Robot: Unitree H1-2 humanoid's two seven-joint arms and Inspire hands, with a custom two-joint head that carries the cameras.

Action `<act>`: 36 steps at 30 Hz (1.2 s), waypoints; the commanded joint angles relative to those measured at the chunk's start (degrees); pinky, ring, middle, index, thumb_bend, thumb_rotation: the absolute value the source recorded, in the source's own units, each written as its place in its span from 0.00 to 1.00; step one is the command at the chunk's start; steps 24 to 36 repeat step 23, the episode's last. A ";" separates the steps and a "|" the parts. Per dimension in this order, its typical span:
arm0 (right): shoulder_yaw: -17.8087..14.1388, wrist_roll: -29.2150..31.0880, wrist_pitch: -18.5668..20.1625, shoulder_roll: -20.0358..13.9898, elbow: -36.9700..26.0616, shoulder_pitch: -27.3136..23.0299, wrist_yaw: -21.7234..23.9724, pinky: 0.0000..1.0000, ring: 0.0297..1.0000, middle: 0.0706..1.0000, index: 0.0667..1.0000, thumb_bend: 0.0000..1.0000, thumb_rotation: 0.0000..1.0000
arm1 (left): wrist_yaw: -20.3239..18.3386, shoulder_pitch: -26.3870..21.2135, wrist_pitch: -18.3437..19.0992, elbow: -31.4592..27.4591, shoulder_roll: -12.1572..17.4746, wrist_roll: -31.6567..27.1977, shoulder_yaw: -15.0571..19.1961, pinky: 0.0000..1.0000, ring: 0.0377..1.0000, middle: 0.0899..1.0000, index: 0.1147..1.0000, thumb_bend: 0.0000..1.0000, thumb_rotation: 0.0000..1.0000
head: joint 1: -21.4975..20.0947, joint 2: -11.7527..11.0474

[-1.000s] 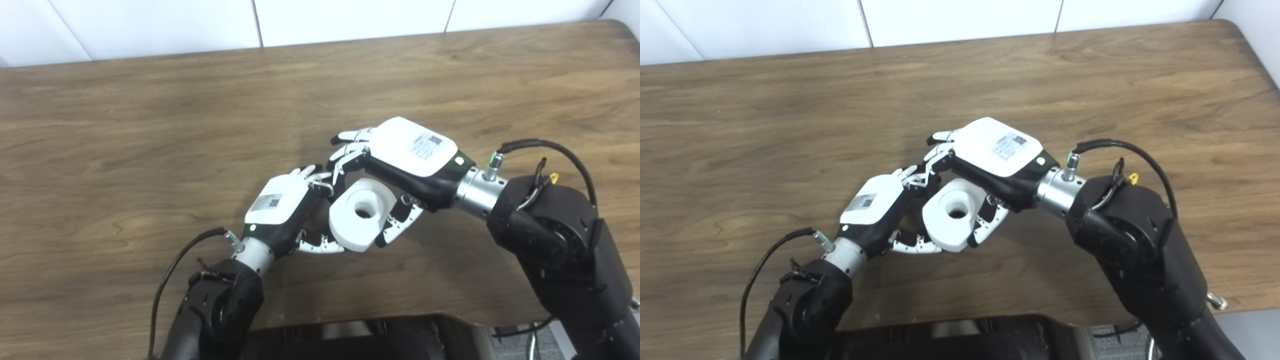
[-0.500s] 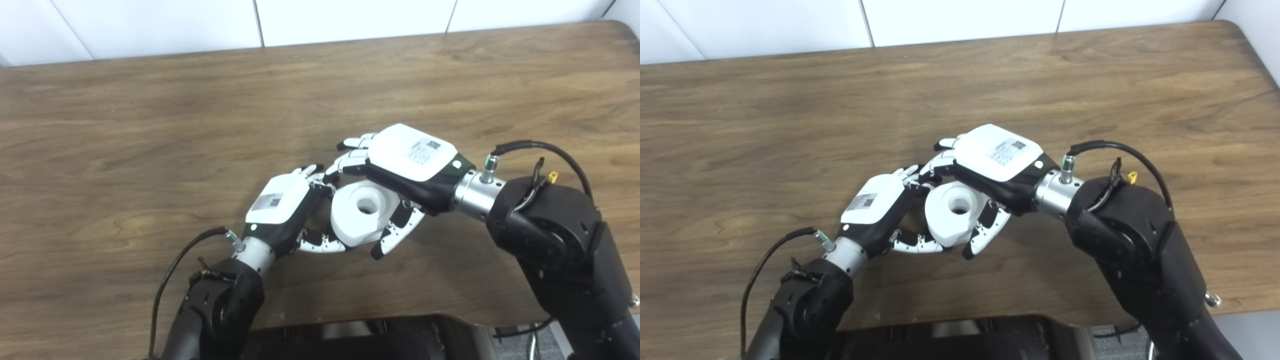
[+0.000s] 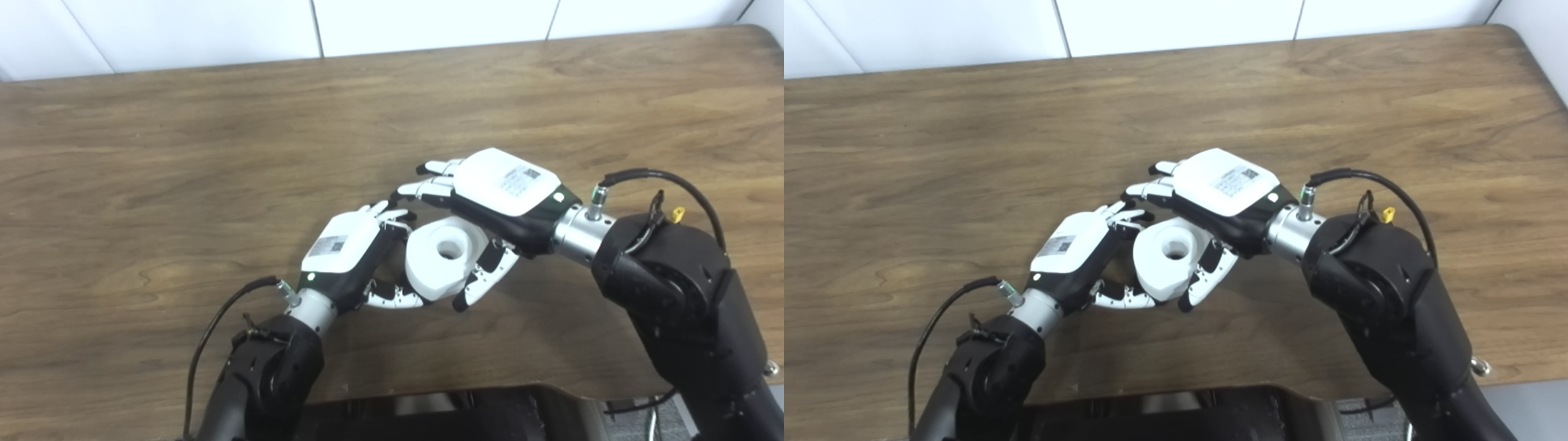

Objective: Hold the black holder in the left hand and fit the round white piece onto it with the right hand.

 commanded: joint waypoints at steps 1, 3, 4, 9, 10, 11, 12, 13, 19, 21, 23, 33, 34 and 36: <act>-1.31 -0.22 1.24 -0.11 -2.90 -3.11 1.33 0.95 0.97 0.91 0.92 1.00 0.40 | -1.88 0.51 0.86 1.76 0.18 -1.23 -0.39 0.94 0.96 0.85 0.43 0.51 0.06 | -0.11 -0.01; -1.83 -0.01 2.59 -0.23 -4.30 -4.28 3.60 0.96 0.98 0.93 0.94 1.00 0.42 | -1.99 0.49 0.92 1.79 0.24 -1.24 -0.35 0.94 0.96 0.85 0.43 0.51 0.06 | -0.10 -0.03; -2.12 0.34 3.69 -0.44 -5.19 -5.14 5.38 0.98 0.99 0.94 0.95 1.00 0.44 | -2.05 0.48 0.96 1.79 0.27 -1.21 -0.35 0.94 0.96 0.85 0.43 0.51 0.06 | -0.15 -0.05; -3.17 1.86 10.31 -1.74 -9.10 -10.23 15.22 1.00 1.00 0.99 1.00 1.00 0.47 | -1.89 0.47 0.86 1.98 0.36 -1.32 -0.30 0.94 0.96 0.85 0.43 0.51 0.06 | -0.27 -0.17; -3.12 1.88 11.43 -2.01 -9.59 -11.20 16.78 1.00 1.00 0.99 1.00 1.00 0.48 | -1.98 0.44 0.89 1.99 0.40 -1.37 -0.27 0.94 0.96 0.86 0.43 0.51 0.06 | -0.27 -0.17; -2.83 2.15 12.72 -2.65 -10.07 -12.30 17.86 1.00 1.00 1.00 1.00 1.00 0.48 | -1.94 0.41 0.84 2.08 0.45 -1.45 -0.24 0.95 0.96 0.86 0.43 0.51 0.06 | -0.35 -0.22; -2.07 3.12 14.84 -4.12 -10.64 -13.78 18.33 1.00 1.00 1.00 1.00 1.00 0.49 | -1.85 0.38 0.77 2.20 0.49 -1.63 -0.18 0.95 0.96 0.86 0.43 0.51 0.06 | -0.39 -0.20; -1.39 4.25 16.74 -5.55 -11.06 -15.05 18.44 1.00 1.00 1.00 1.00 1.00 0.50 | -1.72 0.34 0.67 2.35 0.54 -1.77 -0.12 0.95 0.96 0.86 0.43 0.51 0.06 | -0.42 -0.27; -1.05 10.96 18.91 -9.82 -10.95 -20.11 18.51 1.00 1.00 1.00 1.00 1.00 0.50 | -1.60 0.02 0.54 3.12 0.64 -2.21 0.06 0.95 0.97 0.86 0.43 0.51 0.06 | -0.49 -0.69; -1.14 12.52 18.91 -10.45 -10.60 -21.31 18.51 1.00 1.00 1.00 1.00 1.00 0.51 | -1.22 -0.04 0.31 3.39 0.62 -2.41 0.12 0.95 0.97 0.86 0.43 0.51 0.06 | -0.49 -0.83; -1.55 13.60 18.91 -10.71 -10.27 -22.39 18.51 1.00 1.00 1.00 1.00 1.00 0.51 | -1.05 -0.12 0.27 3.56 0.64 -2.39 0.10 0.95 0.96 0.86 0.43 0.51 0.06 | -0.51 -0.91; -1.55 13.60 18.91 -10.71 -10.27 -22.39 18.51 1.00 1.00 1.00 1.00 1.00 0.51 | -1.05 -0.12 0.27 3.56 0.64 -2.39 0.10 0.95 0.96 0.86 0.43 0.51 0.06 | -0.51 -0.91; -1.55 13.60 18.91 -10.71 -10.27 -22.39 18.51 1.00 1.00 1.00 1.00 1.00 0.51 | -1.05 -0.12 0.27 3.56 0.64 -2.39 0.10 0.95 0.96 0.86 0.43 0.51 0.06 | -0.51 -0.91; -1.55 13.60 18.91 -10.71 -10.27 -22.39 18.51 1.00 1.00 1.00 1.00 1.00 0.51 | -1.05 -0.12 0.27 3.56 0.64 -2.39 0.10 0.95 0.96 0.86 0.43 0.51 0.06 | -0.51 -0.91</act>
